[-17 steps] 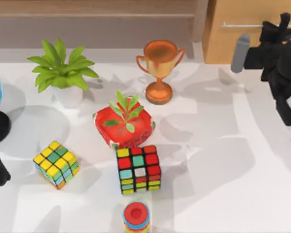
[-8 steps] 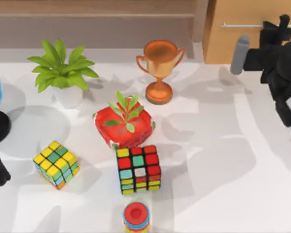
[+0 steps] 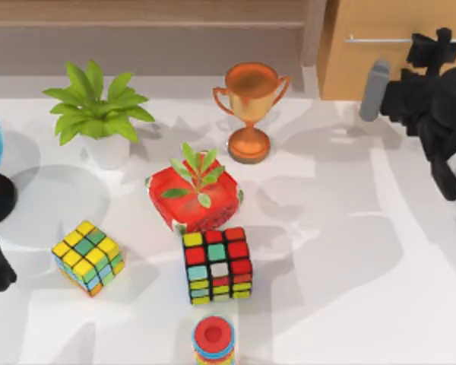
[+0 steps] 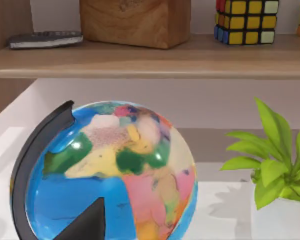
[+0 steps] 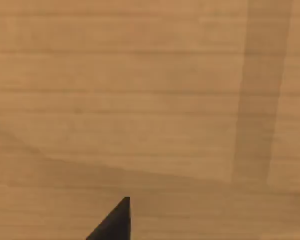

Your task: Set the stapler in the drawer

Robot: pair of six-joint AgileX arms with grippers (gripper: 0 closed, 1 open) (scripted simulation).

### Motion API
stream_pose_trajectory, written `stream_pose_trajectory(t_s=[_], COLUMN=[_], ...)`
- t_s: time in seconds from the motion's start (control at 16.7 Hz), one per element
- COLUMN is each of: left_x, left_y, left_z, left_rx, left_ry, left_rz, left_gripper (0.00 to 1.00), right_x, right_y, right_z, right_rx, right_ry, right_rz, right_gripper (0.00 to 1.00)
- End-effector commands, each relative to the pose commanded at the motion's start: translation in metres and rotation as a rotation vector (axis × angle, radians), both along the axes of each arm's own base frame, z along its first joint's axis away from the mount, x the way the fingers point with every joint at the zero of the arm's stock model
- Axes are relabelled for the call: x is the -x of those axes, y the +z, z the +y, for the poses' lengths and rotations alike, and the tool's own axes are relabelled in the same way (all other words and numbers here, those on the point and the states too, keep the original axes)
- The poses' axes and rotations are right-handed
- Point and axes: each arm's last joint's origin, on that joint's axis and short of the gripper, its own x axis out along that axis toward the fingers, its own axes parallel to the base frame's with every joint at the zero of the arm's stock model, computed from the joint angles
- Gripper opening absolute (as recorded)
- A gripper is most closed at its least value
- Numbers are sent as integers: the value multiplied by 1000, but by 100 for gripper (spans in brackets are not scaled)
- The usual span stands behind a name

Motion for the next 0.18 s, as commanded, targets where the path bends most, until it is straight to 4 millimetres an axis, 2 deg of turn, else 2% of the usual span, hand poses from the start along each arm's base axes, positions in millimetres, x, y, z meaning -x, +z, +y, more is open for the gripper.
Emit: stream_pose_trajectory(t_s=[0.18], left_x=[0], left_y=[0], left_z=[0], left_rx=[0], left_ry=[0], left_rz=[0], left_gripper=[100], right_x=[0], right_y=[0], right_z=[0], right_rx=[0], right_ry=[0], right_rz=[0], right_gripper=[100])
